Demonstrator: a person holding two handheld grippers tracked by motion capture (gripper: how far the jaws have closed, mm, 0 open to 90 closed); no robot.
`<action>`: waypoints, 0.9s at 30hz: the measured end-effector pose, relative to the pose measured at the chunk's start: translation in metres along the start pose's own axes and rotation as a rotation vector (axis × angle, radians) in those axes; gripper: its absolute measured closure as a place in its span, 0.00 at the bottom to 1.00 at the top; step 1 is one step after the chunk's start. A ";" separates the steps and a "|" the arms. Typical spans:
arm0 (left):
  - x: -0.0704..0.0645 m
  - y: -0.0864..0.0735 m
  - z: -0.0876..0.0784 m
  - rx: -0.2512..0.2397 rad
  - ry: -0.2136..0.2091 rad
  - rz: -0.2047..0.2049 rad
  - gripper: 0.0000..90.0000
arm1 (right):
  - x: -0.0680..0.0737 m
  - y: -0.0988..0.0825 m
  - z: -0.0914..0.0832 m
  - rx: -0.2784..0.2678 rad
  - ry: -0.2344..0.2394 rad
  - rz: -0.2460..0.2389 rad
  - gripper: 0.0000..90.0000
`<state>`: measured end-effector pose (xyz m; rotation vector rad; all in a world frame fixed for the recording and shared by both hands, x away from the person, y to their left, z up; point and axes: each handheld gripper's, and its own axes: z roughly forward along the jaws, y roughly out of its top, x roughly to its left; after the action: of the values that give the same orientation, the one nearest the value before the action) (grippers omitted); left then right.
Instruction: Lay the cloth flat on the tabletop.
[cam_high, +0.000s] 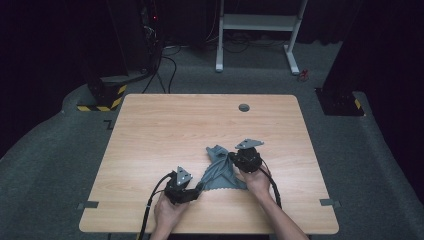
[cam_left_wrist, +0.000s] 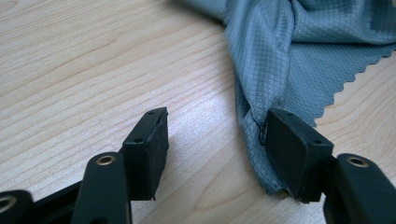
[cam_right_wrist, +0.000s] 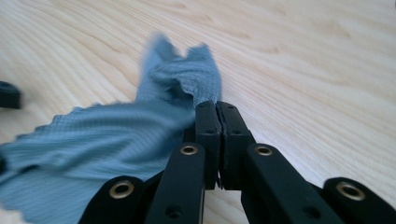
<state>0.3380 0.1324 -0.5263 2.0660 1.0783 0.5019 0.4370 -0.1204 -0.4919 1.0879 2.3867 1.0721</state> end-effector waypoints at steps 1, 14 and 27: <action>0.000 0.000 0.000 0.000 0.001 0.000 0.44 | -0.003 -0.001 0.003 0.012 -0.001 0.003 0.98; 0.004 0.014 0.001 -0.016 -0.072 -0.031 0.46 | -0.007 -0.013 -0.012 0.014 0.032 0.042 0.81; -0.004 0.075 0.045 0.059 -0.116 0.052 0.61 | -0.005 -0.008 0.000 0.026 0.034 0.061 0.88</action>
<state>0.4041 0.0816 -0.4983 2.1514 0.9841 0.3751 0.4364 -0.1277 -0.4986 1.1674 2.4148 1.0908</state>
